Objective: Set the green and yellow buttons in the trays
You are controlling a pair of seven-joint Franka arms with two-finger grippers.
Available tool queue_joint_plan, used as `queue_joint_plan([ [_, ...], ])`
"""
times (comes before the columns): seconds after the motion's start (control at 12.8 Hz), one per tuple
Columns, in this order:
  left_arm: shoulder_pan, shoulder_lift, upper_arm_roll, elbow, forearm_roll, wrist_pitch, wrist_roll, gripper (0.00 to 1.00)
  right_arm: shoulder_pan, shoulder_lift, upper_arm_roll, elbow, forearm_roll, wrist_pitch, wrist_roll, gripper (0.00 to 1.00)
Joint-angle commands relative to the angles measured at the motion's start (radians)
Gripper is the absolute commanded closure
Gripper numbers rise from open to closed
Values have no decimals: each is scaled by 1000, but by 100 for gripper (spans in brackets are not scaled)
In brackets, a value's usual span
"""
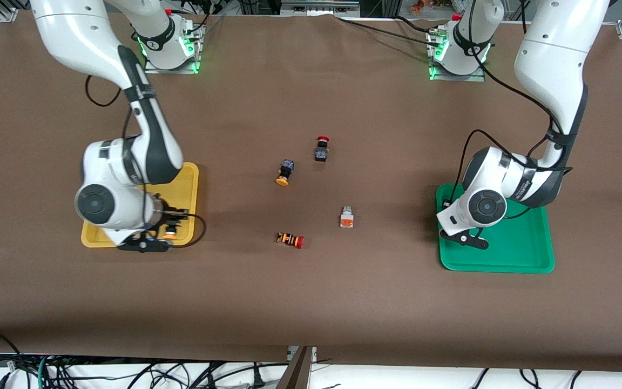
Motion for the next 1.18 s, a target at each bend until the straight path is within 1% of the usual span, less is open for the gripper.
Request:
queue_joint_plan([
  [0.0, 19, -31, -18, 3, 12, -11, 4, 0, -34, -14, -43, -54, 18, 7, -116, 100],
  [0.16, 16, -63, -29, 10, -8, -43, 4, 0, -95, -14, -43, -79, 18, 11, -202, 100],
  [0.24, 13, -97, -50, 21, -52, -78, 3, 0, -115, -15, -44, -96, 18, 14, -233, 100],
  [0.31, 9, -120, -73, 59, -98, -89, 4, 0, -126, -20, -55, -125, 18, 25, -268, 100],
  [0.47, -2, -117, -151, 153, -126, -90, 1, 0, -126, -50, -81, -210, 18, 91, -327, 100],
  [0.55, -5, -93, -188, 193, -125, -85, 0, 0, -126, -60, -90, -258, 18, 134, -350, 100],
  [0.63, -29, -56, -213, 236, -129, -80, -11, 0, -128, -69, -98, -299, 18, 180, -371, 100],
  [0.78, -97, 16, -214, 334, -179, -71, -104, 0, -129, -87, -103, -375, 18, 249, -400, 100],
  [0.86, -123, 57, -214, 377, -193, -38, -156, 0, -128, -99, -103, -402, 20, 264, -400, 100],
  [1.1, -215, 131, -204, 369, -174, 154, -320, 0, -129, -109, -103, -441, 18, 303, -400, 100],
])
